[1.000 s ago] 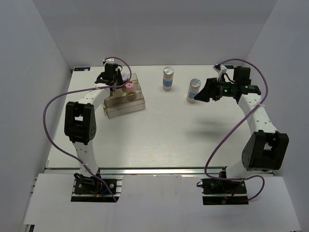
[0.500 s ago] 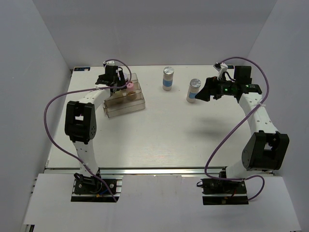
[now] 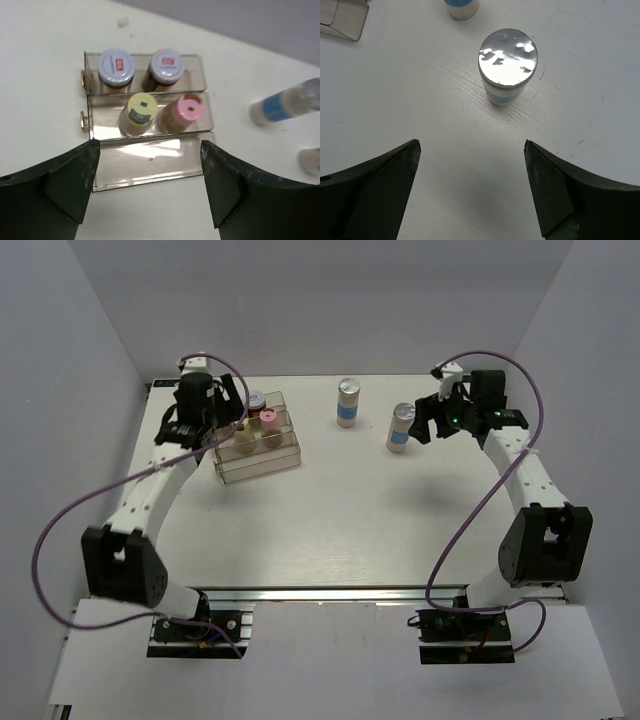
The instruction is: Organize the condiment bottles
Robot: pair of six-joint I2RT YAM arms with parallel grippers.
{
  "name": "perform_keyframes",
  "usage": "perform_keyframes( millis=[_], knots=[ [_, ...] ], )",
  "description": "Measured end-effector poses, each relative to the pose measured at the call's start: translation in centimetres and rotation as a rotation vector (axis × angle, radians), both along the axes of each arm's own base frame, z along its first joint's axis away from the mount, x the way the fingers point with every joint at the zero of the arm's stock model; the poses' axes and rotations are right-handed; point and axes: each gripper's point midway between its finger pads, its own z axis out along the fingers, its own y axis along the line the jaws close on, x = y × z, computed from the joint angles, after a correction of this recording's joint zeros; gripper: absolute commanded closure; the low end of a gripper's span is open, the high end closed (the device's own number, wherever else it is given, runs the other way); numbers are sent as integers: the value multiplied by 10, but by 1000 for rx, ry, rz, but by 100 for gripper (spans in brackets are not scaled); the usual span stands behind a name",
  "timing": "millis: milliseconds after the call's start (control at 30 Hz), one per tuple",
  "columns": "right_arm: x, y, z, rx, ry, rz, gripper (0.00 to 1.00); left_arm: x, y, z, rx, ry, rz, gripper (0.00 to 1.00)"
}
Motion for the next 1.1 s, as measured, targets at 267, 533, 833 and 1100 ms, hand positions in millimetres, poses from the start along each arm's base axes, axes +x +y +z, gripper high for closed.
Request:
perform_keyframes(
  millis=[267, 533, 833, 1100],
  knots=[
    [40, 17, -52, -98, 78, 9, 11, -62, -3, 77, -115, -198, -47, 8],
    [92, 17, -68, -131, 75, -37, 11, -100, 0, 28, -154, -71, -27, 8],
    [113, 38, -72, -86, 60, 9, 31, -114, 2, 33, -179, -72, -14, 8],
    [110, 46, -72, -80, 50, 62, 79, -117, 2, 29, -186, -62, -9, 7]
  ],
)
